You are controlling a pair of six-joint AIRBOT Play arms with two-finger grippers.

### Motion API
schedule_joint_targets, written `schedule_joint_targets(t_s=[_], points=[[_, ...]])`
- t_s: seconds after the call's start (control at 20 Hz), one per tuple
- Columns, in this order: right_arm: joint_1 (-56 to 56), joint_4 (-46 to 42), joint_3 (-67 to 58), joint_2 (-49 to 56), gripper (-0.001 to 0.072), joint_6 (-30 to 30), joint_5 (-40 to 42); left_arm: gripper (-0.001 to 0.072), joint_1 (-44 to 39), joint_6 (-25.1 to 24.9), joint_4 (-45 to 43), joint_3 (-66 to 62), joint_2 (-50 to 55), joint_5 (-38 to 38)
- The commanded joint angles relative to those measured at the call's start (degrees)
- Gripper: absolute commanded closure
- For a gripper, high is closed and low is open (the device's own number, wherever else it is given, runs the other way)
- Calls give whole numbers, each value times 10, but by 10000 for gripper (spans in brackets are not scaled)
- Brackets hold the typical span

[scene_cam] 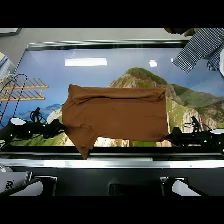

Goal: Fold the clothes and pants, and hang the long-sleeved shirts on hangers.

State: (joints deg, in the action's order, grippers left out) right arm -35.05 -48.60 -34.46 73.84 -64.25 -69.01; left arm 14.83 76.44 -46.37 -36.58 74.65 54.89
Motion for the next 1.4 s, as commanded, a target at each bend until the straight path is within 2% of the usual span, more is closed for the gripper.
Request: schedule_joint_targets(t_s=[0.0, 0.05, 0.1, 0.15, 0.2, 0.3, 0.45, 0.55, 0.65, 0.8, 1.1, 1.25, 1.35], points=[[0, 2, -1, 0, 679, 0, -5, 373, -14, -2, -1, 0, 14, -19], [0, 2, -1, 0, 679, 0, -7, 387, -17, -2, 0, 0, 14, -24], [0, 3, -1, 0, 679, 0, -10, 447, -18, -2, 5, 0, 14, -25], [0, 8, -1, 0, 680, 3, -12, 638, -18, -7, 15, 0, 14, -24], [0, 24, -1, 0, 680, 16, -15, 683, -18, -20, 33, -2, 14, -23], [0, 81, -5, -3, 681, 49, -14, 685, -19, -45, 72, -16, 12, -16], [2, 144, -49, -5, 682, 67, -11, 687, -25, -46, 78, -72, 2, -13], [31, 150, -114, -5, 682, 66, -9, 687, -33, -45, 78, -139, -8, -9], [89, 144, -204, -5, 682, 47, 9, 688, -40, -39, 78, -226, -18, 5], [165, 116, -374, -11, 683, -11, 57, 688, -42, -26, 71, -380, -39, 28], [204, -35, -684, -101, 682, -152, 79, 687, -38, 148, -147, -692, -103, 84], [204, -86, -744, -198, 683, -191, 92, 687, -38, 216, -205, -752, -165, 106], [204, -123, -745, -269, 683, -225, 116, 686, -38, 243, -235, -753, -216, 110]])
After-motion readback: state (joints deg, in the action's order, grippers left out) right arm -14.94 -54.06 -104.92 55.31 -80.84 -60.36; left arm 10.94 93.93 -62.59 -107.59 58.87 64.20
